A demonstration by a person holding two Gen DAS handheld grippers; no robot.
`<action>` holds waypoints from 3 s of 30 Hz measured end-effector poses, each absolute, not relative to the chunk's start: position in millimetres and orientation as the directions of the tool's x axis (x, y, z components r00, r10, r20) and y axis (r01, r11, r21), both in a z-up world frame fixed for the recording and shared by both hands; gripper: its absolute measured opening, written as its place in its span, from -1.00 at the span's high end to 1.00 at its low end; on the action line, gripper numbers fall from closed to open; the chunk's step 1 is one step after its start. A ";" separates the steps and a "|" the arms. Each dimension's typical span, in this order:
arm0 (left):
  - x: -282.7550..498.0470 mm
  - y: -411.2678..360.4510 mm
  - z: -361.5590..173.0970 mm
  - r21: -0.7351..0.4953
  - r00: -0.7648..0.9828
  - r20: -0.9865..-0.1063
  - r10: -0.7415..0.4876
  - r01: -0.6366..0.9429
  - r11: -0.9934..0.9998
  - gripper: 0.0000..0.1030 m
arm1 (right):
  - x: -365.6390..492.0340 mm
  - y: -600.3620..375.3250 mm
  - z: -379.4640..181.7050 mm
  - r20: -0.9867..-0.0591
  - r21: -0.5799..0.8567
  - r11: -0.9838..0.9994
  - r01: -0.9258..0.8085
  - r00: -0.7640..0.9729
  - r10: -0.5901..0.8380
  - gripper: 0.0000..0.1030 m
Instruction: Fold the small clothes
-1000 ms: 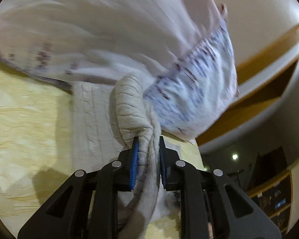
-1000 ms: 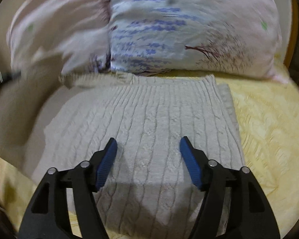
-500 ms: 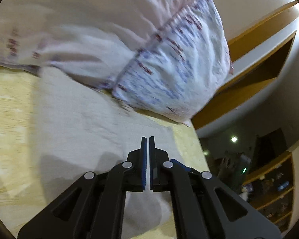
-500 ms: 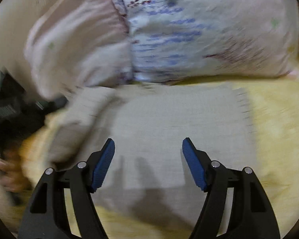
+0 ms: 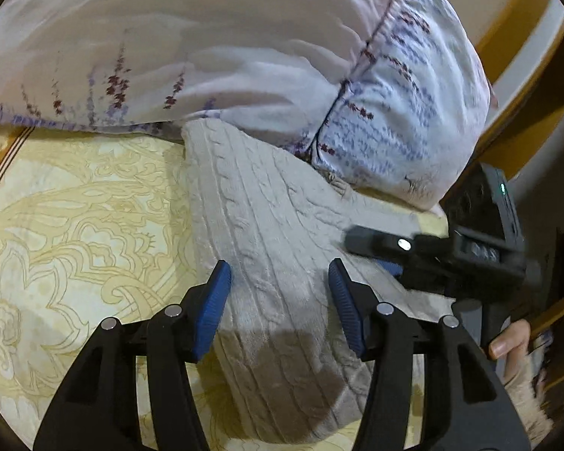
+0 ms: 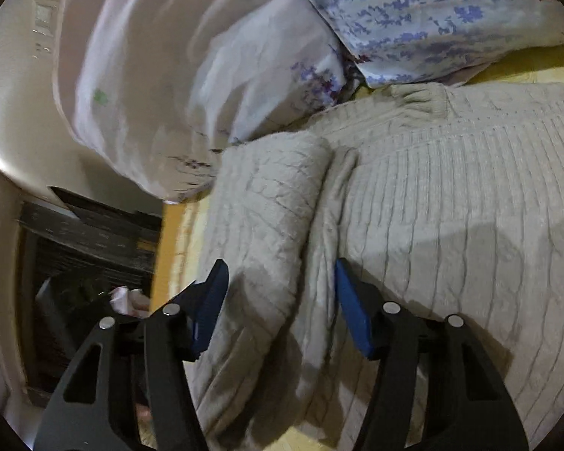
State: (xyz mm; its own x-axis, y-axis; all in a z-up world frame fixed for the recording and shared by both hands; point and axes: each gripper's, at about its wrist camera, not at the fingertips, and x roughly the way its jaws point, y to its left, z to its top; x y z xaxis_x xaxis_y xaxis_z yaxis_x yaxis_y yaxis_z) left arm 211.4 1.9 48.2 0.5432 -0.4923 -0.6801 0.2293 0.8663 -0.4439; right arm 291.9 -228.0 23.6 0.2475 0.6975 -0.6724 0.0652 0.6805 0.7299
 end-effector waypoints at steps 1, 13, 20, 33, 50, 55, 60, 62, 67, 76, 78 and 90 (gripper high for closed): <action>211.2 0.2 47.9 -0.437 0.544 -0.681 -0.490 0.235 0.868 -0.06 | 292.3 -228.4 23.4 -0.676 0.727 0.681 0.083 0.260 0.690 -0.03; 201.8 10.2 61.8 -0.478 0.583 -0.620 -0.525 0.250 0.842 -0.49 | 289.1 -214.1 46.6 -0.665 0.683 0.728 -0.050 0.368 0.650 0.68; 208.2 11.9 62.2 -0.532 0.581 -0.599 -0.551 0.225 0.816 -0.59 | 271.8 -241.0 65.6 -0.719 0.588 0.806 -0.062 0.418 0.556 0.68; 219.4 -24.6 36.0 -0.557 0.477 -0.649 -0.593 0.233 0.797 -0.58 | 236.7 -336.2 72.0 -0.794 0.437 0.897 0.062 0.496 0.352 0.68; 218.3 -61.8 17.5 -0.587 0.386 -0.667 -0.637 0.255 0.768 -0.45 | 218.0 -402.4 45.6 -0.815 0.457 0.858 0.234 0.496 0.298 0.66; 218.3 -63.6 12.5 -0.609 0.368 -0.659 -0.656 0.249 0.753 -0.39 | 214.3 -405.7 54.0 -0.798 0.478 0.848 0.229 0.516 0.311 0.45; 217.5 -61.5 11.4 -0.621 0.359 -0.658 -0.661 0.237 0.747 -0.39 | 207.8 -406.9 65.0 -0.772 0.459 0.870 0.183 0.566 0.288 0.69; 215.8 -61.9 11.5 -0.623 0.357 -0.658 -0.663 0.238 0.745 -0.39 | 202.9 -403.3 79.0 -0.753 0.418 0.895 0.155 0.609 0.247 0.70; 213.4 -65.8 10.5 -0.622 0.344 -0.660 -0.668 0.250 0.742 -0.39 | 213.4 -414.6 51.2 -0.830 0.414 0.880 0.232 0.494 0.260 0.59; 255.2 -45.0 17.5 -0.678 0.377 -0.631 -0.678 0.156 0.718 -0.39 | 236.1 -461.4 56.7 -0.739 0.628 0.714 0.309 0.524 0.423 -0.12; 271.0 -45.5 15.5 -0.678 0.376 -0.640 -0.670 0.133 0.723 -0.39 | 246.1 -463.4 51.5 -0.737 0.643 0.697 0.318 0.507 0.448 -0.11; 354.7 -61.4 -2.9 -0.748 0.344 -0.606 -0.717 0.060 0.661 0.17 | 292.0 -460.2 27.1 -0.721 0.676 0.679 0.286 0.443 0.532 0.60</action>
State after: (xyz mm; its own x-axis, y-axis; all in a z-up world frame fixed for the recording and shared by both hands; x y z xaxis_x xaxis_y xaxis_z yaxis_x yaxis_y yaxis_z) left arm 354.7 -61.4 -2.9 0.3445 -0.7170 -0.6060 0.0597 0.6609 -0.7481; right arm 292.0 -460.2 27.1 0.4435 0.5319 -0.7214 0.2864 0.6786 0.6764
